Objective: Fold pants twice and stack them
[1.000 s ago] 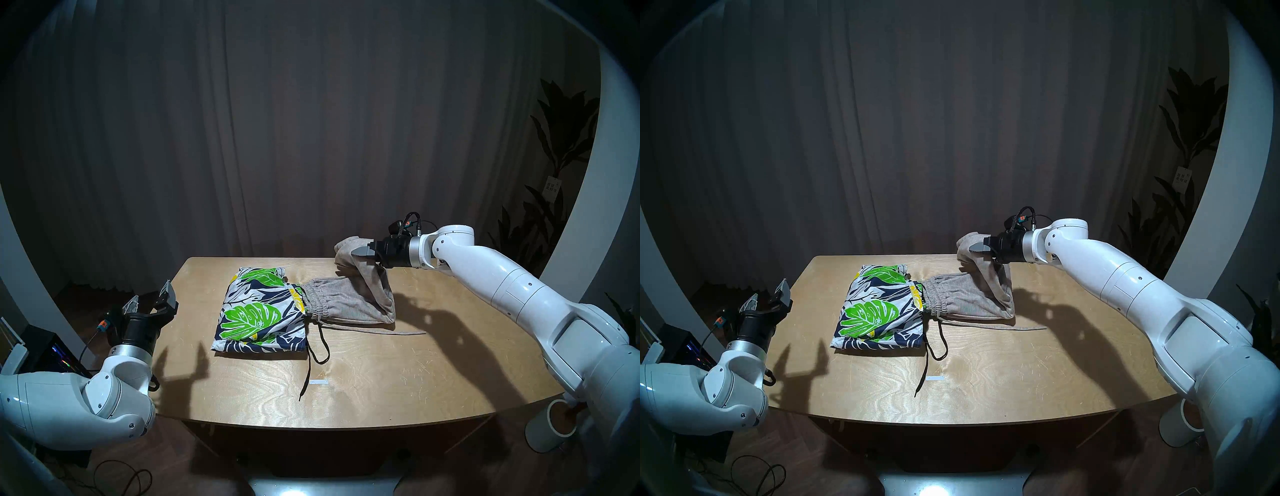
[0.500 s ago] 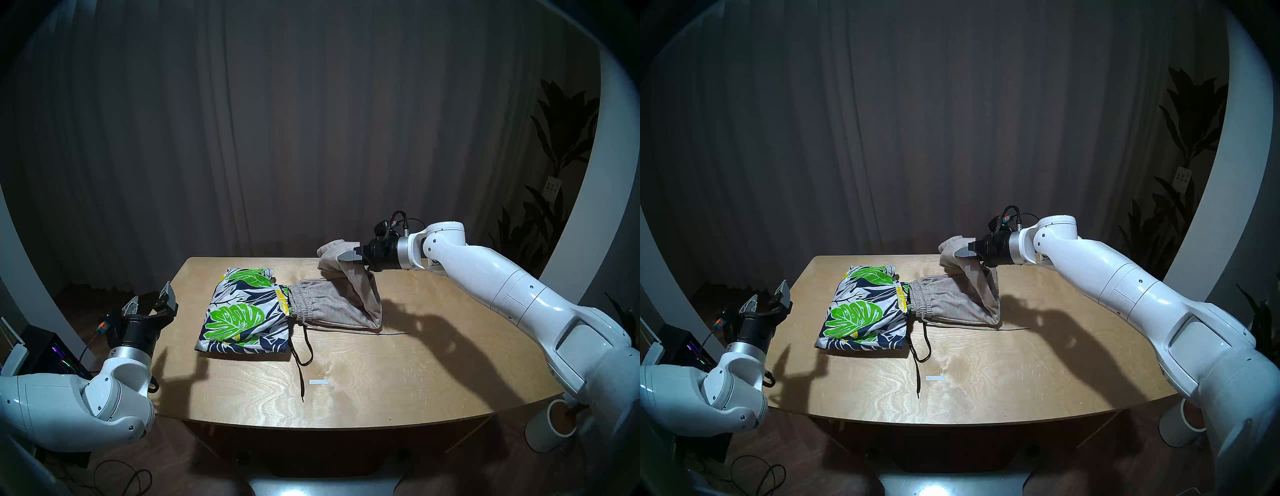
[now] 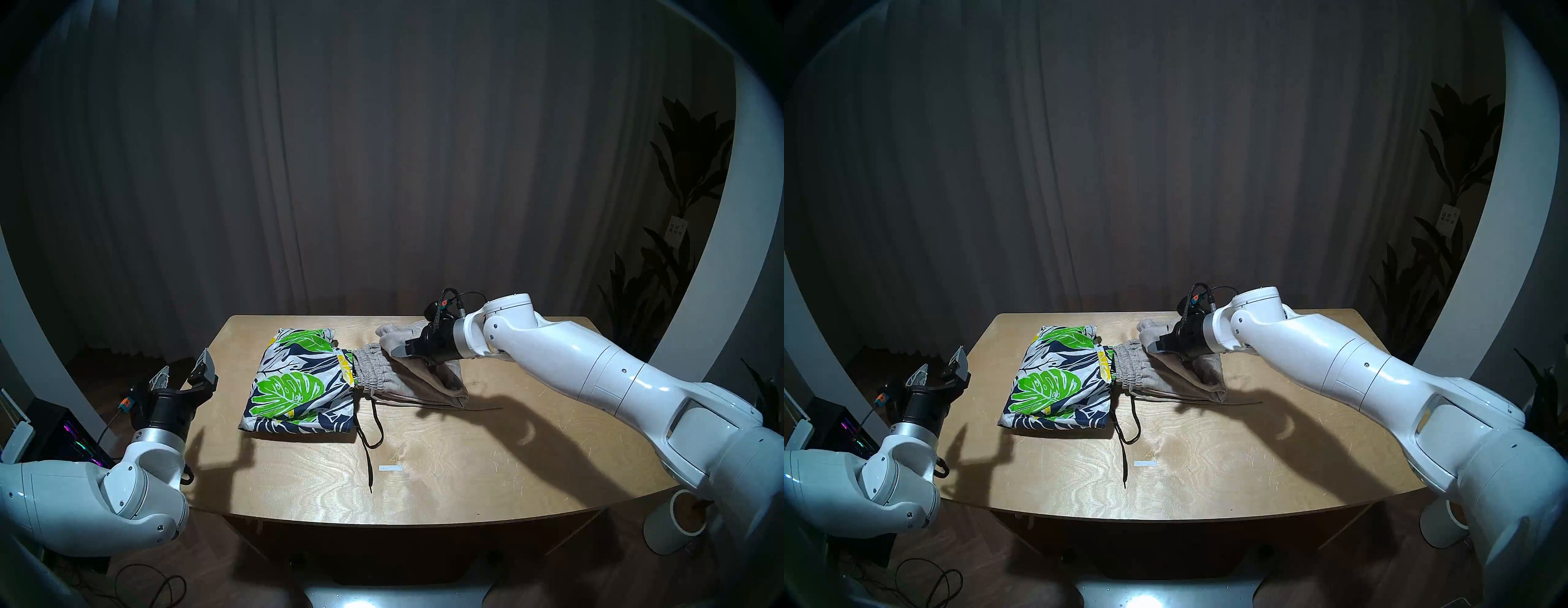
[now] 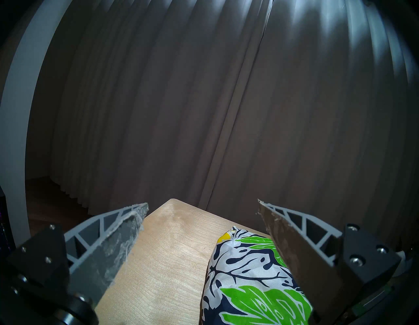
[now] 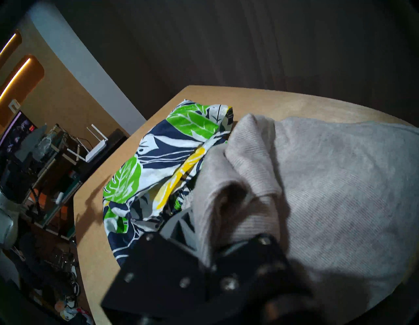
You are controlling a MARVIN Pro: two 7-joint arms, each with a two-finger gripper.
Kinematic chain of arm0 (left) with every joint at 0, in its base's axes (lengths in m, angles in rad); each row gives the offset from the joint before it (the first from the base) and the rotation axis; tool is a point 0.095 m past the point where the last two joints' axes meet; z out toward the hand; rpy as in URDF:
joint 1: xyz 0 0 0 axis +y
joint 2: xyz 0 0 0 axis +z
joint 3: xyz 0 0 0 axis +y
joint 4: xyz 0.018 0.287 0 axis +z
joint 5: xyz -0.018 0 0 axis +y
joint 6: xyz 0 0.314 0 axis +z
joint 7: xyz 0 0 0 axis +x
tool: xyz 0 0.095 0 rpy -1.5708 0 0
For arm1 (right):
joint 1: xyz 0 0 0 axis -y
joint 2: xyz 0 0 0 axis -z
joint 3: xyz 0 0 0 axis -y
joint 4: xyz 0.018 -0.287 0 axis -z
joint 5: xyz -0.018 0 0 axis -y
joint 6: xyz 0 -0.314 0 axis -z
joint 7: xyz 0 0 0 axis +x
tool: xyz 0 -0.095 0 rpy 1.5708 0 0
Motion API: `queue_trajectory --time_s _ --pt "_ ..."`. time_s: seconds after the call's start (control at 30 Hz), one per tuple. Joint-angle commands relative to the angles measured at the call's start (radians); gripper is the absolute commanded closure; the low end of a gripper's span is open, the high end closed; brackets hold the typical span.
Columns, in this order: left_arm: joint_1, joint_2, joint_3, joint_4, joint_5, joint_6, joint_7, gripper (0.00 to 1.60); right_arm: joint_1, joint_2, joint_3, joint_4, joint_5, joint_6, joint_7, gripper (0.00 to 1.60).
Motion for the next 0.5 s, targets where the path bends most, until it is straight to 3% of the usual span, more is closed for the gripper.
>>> queue_trajectory --time_s 0.0,0.23,0.3,0.37,0.4,0.43,0.47 --pt "0.019 0.001 -0.03 -0.002 0.011 -0.006 0.004 0.0 -0.002 -0.089 -0.028 0.015 -0.035 -0.041 -0.029 1.6" --pt "0.048 0.001 -0.05 0.004 0.014 -0.006 0.008 0.0 -0.012 -0.137 -0.054 0.064 -0.049 -0.055 -0.084 1.6" --pt "0.055 0.001 -0.056 0.005 0.016 -0.006 0.008 0.0 -0.013 -0.145 -0.059 0.075 -0.054 -0.063 -0.09 1.32" --pt "0.061 0.001 -0.065 0.006 0.018 -0.006 0.008 0.0 -0.008 -0.147 -0.064 0.08 -0.056 -0.06 -0.085 0.85" --pt "0.064 0.001 -0.069 0.006 0.019 -0.006 0.008 0.0 -0.009 -0.147 -0.063 0.08 -0.052 -0.059 -0.083 0.88" --pt "0.068 0.001 -0.075 0.006 0.021 -0.006 0.007 0.0 -0.009 -0.146 -0.066 0.08 -0.052 -0.057 -0.083 1.02" --pt "0.071 0.001 -0.078 0.006 0.022 -0.006 0.007 0.0 -0.007 -0.144 -0.071 0.078 -0.059 -0.061 -0.078 0.99"
